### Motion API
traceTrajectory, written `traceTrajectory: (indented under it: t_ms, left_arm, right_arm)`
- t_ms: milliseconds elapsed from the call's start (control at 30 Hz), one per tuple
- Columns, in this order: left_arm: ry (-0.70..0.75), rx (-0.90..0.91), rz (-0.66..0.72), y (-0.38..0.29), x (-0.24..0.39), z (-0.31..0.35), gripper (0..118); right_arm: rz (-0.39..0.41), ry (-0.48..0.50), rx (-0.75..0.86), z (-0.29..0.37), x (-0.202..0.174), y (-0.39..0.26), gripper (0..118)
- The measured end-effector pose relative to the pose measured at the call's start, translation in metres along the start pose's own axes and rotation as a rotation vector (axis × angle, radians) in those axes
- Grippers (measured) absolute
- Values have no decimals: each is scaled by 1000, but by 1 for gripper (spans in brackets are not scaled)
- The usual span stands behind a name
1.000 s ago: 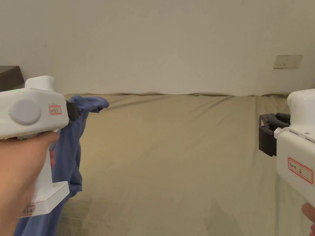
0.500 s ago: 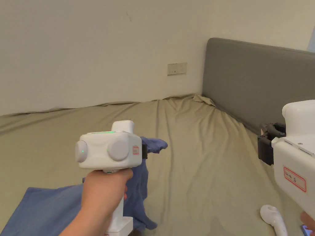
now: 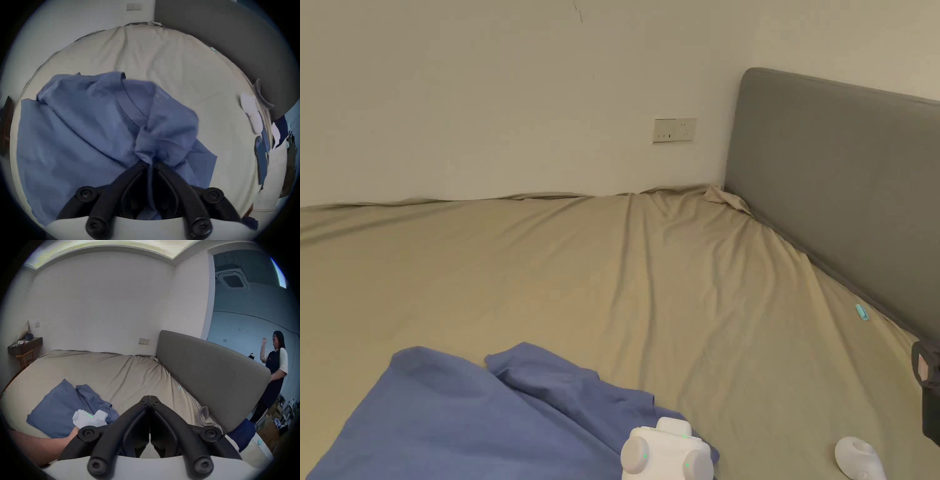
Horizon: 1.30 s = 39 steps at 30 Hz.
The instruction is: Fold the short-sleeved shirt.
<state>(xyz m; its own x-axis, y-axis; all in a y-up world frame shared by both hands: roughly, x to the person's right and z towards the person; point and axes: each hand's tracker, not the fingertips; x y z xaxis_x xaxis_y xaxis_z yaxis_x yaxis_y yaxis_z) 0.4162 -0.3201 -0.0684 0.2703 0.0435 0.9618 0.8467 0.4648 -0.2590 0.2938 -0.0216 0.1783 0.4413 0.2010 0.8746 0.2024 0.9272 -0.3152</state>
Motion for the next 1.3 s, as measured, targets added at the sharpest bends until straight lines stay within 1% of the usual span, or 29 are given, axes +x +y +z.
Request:
traceTrajectory:
  t_ms: [67,100,133,200,233,267,300,333,367,400,500,567,600,633,667,700,733,767,833,867,967,1000,1100,1133,1233,1267,1300]
  left_arm:
    - [-2,-25,-28,7,-2,-1,2]
    - [-11,-24,-22,7,-6,-2,3]
    - [-48,-14,24,6,-11,-2,8]
    - [-133,23,125,6,-24,8,50]
    - [-224,16,148,9,-33,16,78]
    - [-307,8,174,12,-45,33,111]
    - [-360,67,203,15,-61,59,118]
    - [-401,205,209,18,-80,90,118]
    - [-411,330,191,16,-102,128,118]
    - [-385,423,172,11,-124,165,118]
    - [-230,628,153,-21,-190,265,118]
    - [-46,685,177,-58,-225,314,118]
    - [55,678,199,-82,-237,335,117]
    - [138,677,231,-105,-248,347,99]
    - [212,671,263,-129,-256,356,27]
    - [263,661,296,-151,-263,362,0]
    - [318,629,336,-167,-264,365,0]
    - [337,593,395,-182,-268,371,0]
    - [241,555,407,-197,-282,377,0]
    - [251,539,424,-205,-295,361,0]
    - [324,551,389,-200,-311,358,0]
    - [323,557,388,-199,-306,359,0]
    - [297,588,373,-170,-326,342,0]
    - [289,588,354,-159,-336,326,0]
    - [272,516,266,-108,-368,264,0]
    - [292,479,215,-84,-372,239,0]
    - [287,432,207,-67,-383,215,0]
  right_arm:
    - [-3,21,-17,-9,-4,-2,2]
    - [-6,26,-20,-12,-7,-3,2]
    - [-9,32,-18,-15,-10,-4,2]
    - [-24,52,2,-15,-15,-4,2]
    - [-38,65,21,-14,-17,-3,2]
    - [-54,81,52,-13,-18,-3,2]
    - [-59,92,68,-13,-20,-3,2]
    - [-59,103,75,-14,-23,-2,2]
    - [-64,123,91,-15,-26,-1,2]
    - [-72,155,106,-16,-30,-1,2]
    - [-96,237,124,-21,-48,0,2]
    - [-113,290,116,-22,-66,-3,2]
    - [-117,311,116,-23,-76,-5,2]
    - [-116,319,118,-22,-86,-9,2]
    - [-116,335,125,-21,-97,-13,2]
    - [-119,349,131,-19,-107,-17,2]
    - [-124,359,136,-17,-116,-20,2]
    - [-129,363,137,-17,-126,-21,2]
    - [-129,374,133,-16,-144,-21,2]
    - [-124,377,129,-17,-151,-19,2]
    - [-101,400,122,-19,-168,-13,2]
    - [-96,403,121,-20,-171,-12,2]
    - [-81,416,107,-27,-179,-12,2]
    - [-79,419,96,-32,-181,-13,2]
    - [-69,415,53,-49,-186,-19,2]
    - [-63,406,36,-57,-186,-22,2]
    - [-55,398,18,-64,-187,-25,2]
